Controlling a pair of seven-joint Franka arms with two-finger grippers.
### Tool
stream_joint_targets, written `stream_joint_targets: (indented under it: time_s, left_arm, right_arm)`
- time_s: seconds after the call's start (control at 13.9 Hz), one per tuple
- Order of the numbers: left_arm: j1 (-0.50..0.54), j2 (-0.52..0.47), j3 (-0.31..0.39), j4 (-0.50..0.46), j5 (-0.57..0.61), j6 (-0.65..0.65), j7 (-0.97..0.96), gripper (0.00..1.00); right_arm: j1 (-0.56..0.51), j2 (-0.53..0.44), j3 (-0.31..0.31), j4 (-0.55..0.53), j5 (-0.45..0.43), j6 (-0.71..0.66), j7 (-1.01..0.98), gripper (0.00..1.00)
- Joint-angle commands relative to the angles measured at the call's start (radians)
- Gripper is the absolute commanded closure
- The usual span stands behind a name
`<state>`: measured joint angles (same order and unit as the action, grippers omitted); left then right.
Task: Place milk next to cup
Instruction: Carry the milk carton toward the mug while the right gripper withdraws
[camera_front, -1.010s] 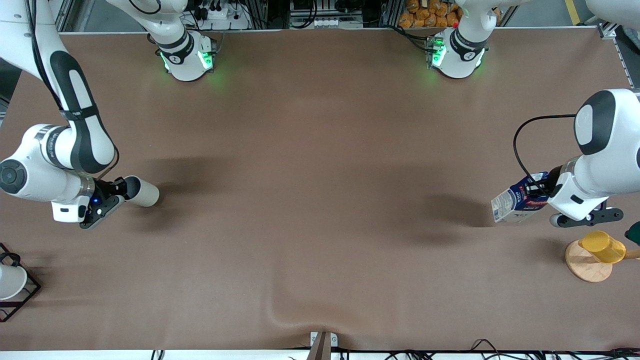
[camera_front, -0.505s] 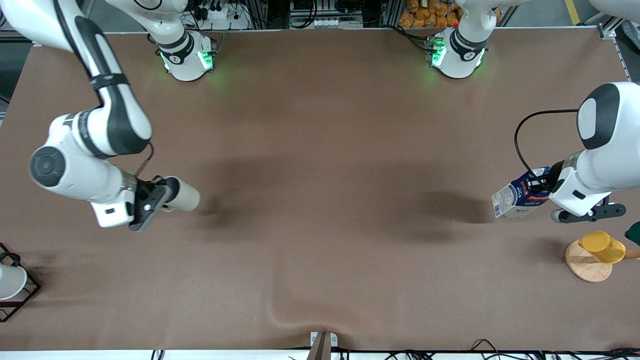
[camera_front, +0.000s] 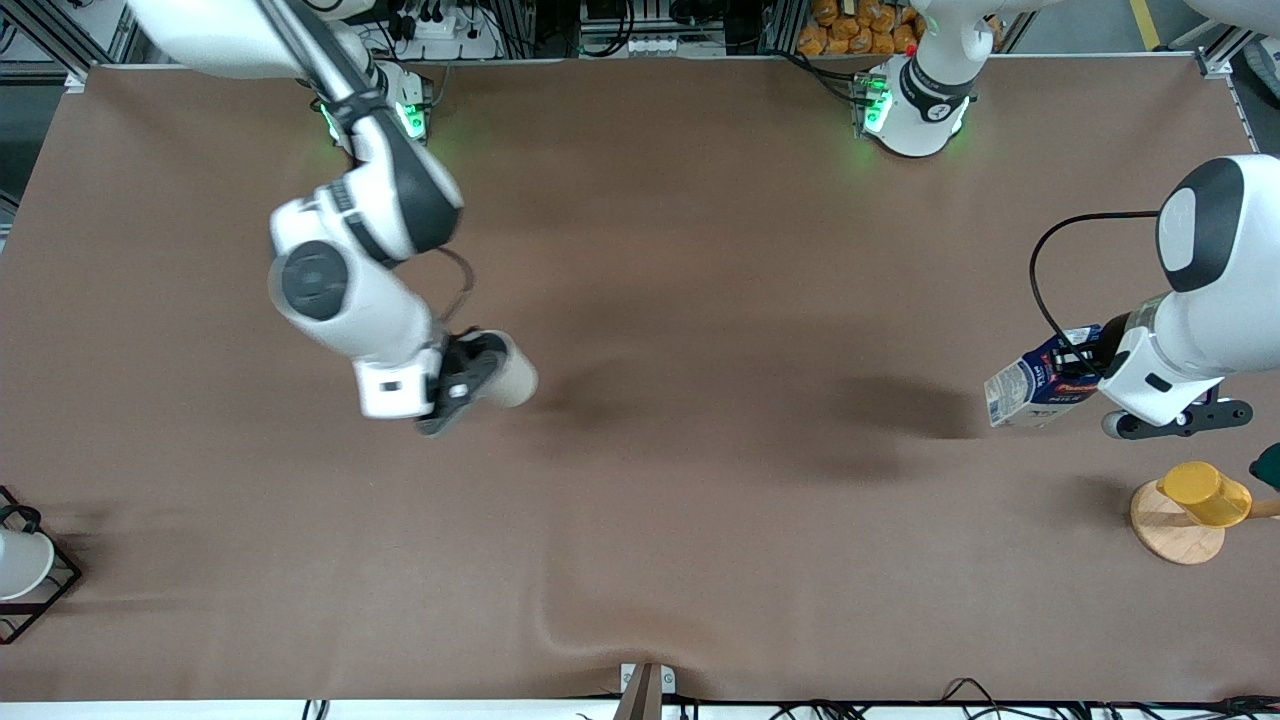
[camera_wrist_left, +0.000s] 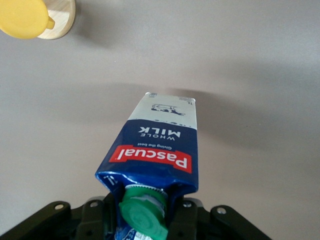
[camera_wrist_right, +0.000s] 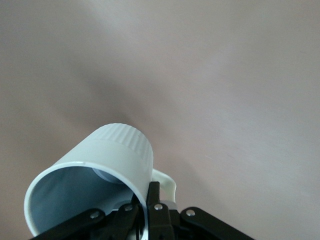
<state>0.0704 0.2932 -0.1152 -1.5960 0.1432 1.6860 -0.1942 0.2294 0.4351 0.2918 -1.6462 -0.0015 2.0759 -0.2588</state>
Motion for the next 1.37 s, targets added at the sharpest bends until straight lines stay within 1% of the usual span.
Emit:
stream_joint_targets:
  time_s: [0.0, 0.07, 0.14, 0.29, 0.43, 0.65, 0.72, 0.79, 0.87, 0.94, 1.01, 1.3]
  left_arm:
    - [0.000, -0.009, -0.004, 0.007, -0.004, -0.020, -0.013, 0.63]
    - [0.000, -0.009, -0.004, 0.010, -0.004, -0.020, -0.013, 0.63]
    - [0.003, -0.009, -0.004, 0.017, -0.007, -0.022, -0.007, 0.63]
    - [0.005, -0.006, -0.003, 0.022, -0.022, -0.031, -0.004, 0.63]
    - [0.003, -0.006, -0.003, 0.024, -0.024, -0.032, -0.007, 0.63]
    - [0.002, -0.006, -0.004, 0.022, -0.024, -0.032, -0.011, 0.63]
    - [0.000, -0.006, -0.004, 0.022, -0.024, -0.032, -0.013, 0.63]
    - [-0.001, -0.006, -0.004, 0.022, -0.024, -0.032, -0.014, 0.63]
    - [-0.004, -0.005, -0.004, 0.022, -0.024, -0.032, -0.016, 0.63]
    - [-0.004, -0.003, -0.004, 0.022, -0.024, -0.032, -0.016, 0.62]
    - [-0.003, -0.003, -0.004, 0.022, -0.024, -0.032, -0.016, 0.63]
    - [-0.007, -0.015, -0.009, 0.022, -0.031, -0.054, -0.030, 0.62]
  right_arm:
    - [0.076, 0.121, -0.011, 0.150, -0.023, -0.017, 0.198, 1.00]
    - [0.111, 0.151, -0.013, 0.179, -0.028, -0.017, 0.284, 1.00]
    - [0.152, 0.181, -0.016, 0.204, -0.054, -0.017, 0.370, 1.00]
    - [0.201, 0.243, -0.016, 0.249, -0.122, -0.013, 0.525, 1.00]
    - [0.241, 0.281, -0.016, 0.255, -0.153, 0.059, 0.604, 1.00]
    - [0.252, 0.297, -0.017, 0.255, -0.170, 0.070, 0.645, 1.00]
    - [0.255, 0.301, -0.022, 0.256, -0.172, 0.072, 0.645, 0.92]
    - [0.264, 0.303, -0.025, 0.256, -0.176, 0.075, 0.645, 0.80]
    - [0.268, 0.303, -0.031, 0.256, -0.178, 0.076, 0.645, 0.62]
    - [0.269, 0.303, -0.036, 0.256, -0.178, 0.076, 0.645, 0.22]
    - [0.269, 0.303, -0.037, 0.256, -0.178, 0.076, 0.645, 0.00]
    - [0.251, 0.277, -0.036, 0.263, -0.172, 0.064, 0.647, 0.00]
